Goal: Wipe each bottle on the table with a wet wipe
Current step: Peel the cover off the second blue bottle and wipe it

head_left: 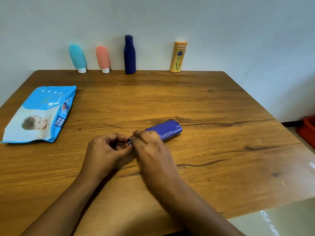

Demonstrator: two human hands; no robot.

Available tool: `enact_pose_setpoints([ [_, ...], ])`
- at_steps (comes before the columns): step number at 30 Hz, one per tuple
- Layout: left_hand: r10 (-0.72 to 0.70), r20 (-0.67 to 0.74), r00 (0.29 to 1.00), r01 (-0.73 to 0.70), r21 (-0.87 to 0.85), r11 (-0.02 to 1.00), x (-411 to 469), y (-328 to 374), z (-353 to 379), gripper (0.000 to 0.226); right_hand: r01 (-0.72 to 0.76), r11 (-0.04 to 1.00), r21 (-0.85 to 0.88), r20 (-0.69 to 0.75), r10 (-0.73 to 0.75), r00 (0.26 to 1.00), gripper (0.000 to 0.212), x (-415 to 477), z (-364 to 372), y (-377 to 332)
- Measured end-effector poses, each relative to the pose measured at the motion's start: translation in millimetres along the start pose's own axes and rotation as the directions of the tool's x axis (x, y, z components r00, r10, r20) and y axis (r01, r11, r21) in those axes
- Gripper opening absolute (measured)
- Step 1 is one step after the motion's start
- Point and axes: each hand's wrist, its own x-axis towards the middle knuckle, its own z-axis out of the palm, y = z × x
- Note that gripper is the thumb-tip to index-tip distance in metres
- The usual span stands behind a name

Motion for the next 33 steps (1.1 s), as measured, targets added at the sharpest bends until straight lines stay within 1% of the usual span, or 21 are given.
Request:
enact_pose_setpoints([
  [2,0.004,0.000,1.000,-0.004,0.003,1.000,-0.2,0.8,-0.3,0.019,0.019,1.000,-0.009,0.030,-0.019,0.999,0.042,-4.1,1.5,2.7],
  [3,0.000,-0.001,1.000,0.000,0.005,1.000,-0.3,1.1,-0.3,0.020,-0.012,1.000,-0.025,0.002,0.012,1.000,0.042,-3.6,0.8,12.8],
  [6,-0.003,-0.006,1.000,0.003,0.028,1.000,-0.7,2.2,-0.8,0.026,-0.205,0.977,-0.052,-0.075,0.201,0.977,0.042,0.5,-10.9,40.4],
  [7,-0.002,-0.008,1.000,0.002,0.032,0.999,-0.6,2.8,-0.8,0.025,-0.230,0.972,-0.048,-0.086,0.226,0.970,0.042,1.6,-11.6,43.9],
  [8,-0.005,-0.013,1.000,0.005,0.026,1.000,-0.6,3.3,-0.6,0.025,-0.223,0.974,-0.037,-0.090,0.219,0.972,0.042,1.8,-11.2,41.1],
  [9,-0.010,-0.018,1.000,0.011,0.012,1.000,-0.6,3.8,-0.5,0.024,-0.185,0.982,-0.033,-0.085,0.182,0.980,0.041,1.9,-9.9,32.0],
  [12,-0.018,-0.012,1.000,0.018,-0.001,1.000,-0.7,3.1,-0.6,0.016,0.013,0.999,-0.043,-0.021,-0.014,1.000,0.043,-2.5,2.7,2.4],
  [13,-0.019,-0.011,1.000,0.019,0.002,1.000,-0.9,2.6,-0.6,0.015,0.053,0.998,-0.044,-0.001,-0.053,0.999,0.045,-4.2,7.1,-0.3],
  [15,-0.020,-0.005,1.000,0.020,-0.004,1.000,-1.3,2.0,-0.9,0.015,0.076,0.996,-0.047,0.011,-0.076,0.997,0.047,-7.5,7.7,7.5],
  [17,-0.019,-0.006,1.000,0.019,0.002,1.000,-0.6,1.9,-1.0,0.020,0.010,0.997,-0.071,0.001,-0.010,1.000,0.051,-10.6,2.1,29.5],
  [19,-0.019,-0.010,1.000,0.019,0.014,1.000,0.2,1.9,-0.4,0.024,-0.129,0.986,-0.104,-0.072,0.122,0.990,0.047,-10.1,-6.1,60.5],
  [21,-0.021,-0.009,1.000,0.021,-0.003,1.000,0.4,1.7,-0.2,0.023,-0.290,0.954,-0.073,-0.126,0.280,0.952,0.039,-3.7,-14.6,88.6],
  [23,-0.021,-0.012,1.000,0.021,-0.020,1.000,-0.3,2.6,-1.1,0.021,-0.358,0.933,-0.041,-0.137,0.350,0.927,0.035,1.6,-16.4,97.8],
  [26,-0.034,-0.022,0.999,0.033,-0.055,0.998,-0.3,4.3,-2.0,0.020,-0.336,0.942,-0.011,-0.166,0.330,0.929,0.037,-1.4,-11.9,86.5],
  [29,-0.032,-0.023,0.999,0.031,-0.028,0.999,0.3,4.6,-0.4,0.021,-0.288,0.957,0.042,-0.209,0.291,0.934,0.040,-4.4,-13.9,81.2],
  [33,-0.041,-0.010,0.999,0.041,-0.019,0.999,1.3,3.6,-0.6,0.022,-0.159,0.987,0.030,-0.210,0.162,0.964,0.040,-1.6,-9.3,55.3],
])
